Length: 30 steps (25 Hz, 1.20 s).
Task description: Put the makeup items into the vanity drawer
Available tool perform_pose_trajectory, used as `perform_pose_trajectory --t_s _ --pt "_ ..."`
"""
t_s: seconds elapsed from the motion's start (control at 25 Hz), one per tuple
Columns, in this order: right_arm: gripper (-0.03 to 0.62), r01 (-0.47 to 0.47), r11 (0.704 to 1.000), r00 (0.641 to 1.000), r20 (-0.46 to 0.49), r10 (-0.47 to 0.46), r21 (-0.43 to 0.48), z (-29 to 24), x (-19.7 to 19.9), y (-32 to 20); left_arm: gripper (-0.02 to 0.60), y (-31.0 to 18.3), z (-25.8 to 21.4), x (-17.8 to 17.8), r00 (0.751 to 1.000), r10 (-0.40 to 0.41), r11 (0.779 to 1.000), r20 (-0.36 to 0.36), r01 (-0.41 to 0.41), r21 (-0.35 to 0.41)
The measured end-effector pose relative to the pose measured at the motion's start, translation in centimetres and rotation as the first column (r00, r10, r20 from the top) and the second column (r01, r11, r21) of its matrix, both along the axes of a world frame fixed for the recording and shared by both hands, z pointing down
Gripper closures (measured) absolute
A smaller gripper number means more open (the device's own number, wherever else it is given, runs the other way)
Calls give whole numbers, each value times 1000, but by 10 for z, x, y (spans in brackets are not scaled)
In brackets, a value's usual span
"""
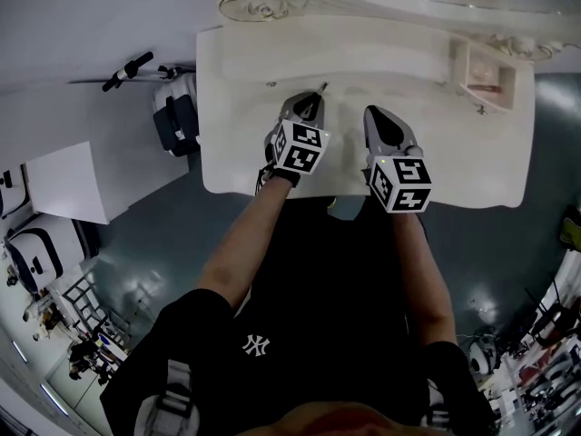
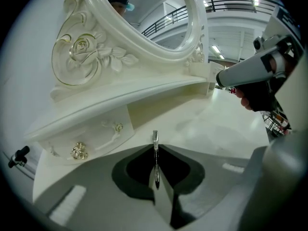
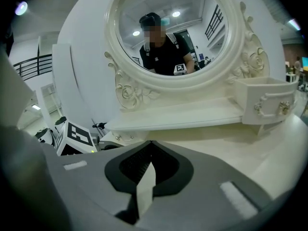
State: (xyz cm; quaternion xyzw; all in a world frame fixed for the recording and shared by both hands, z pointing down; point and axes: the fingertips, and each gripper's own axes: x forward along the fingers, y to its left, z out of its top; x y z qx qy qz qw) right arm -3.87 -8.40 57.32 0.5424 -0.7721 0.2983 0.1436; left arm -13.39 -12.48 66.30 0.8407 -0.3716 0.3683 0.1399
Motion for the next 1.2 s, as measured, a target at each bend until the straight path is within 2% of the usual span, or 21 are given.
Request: perform_pose_trajectory --t_s 0.28,0.56,0.84,1.2 --pt "569 -39 999 999 0 39 0 -10 13 6 551 11 -21 17 999 41 999 -32 -40 8" --pt "569 -89 996 996 -7 89 16 -28 34 14 551 25 -53 50 991 116 993 -71 -115 22" --pt "569 -162 986 987 -18 162 40 -51 78 25 551 34 -94 103 972 204 978 -114 -199 58" --pt "569 -263 962 964 -27 266 80 -78 148 39 551 34 -143 182 937 318 944 -142 -299 141"
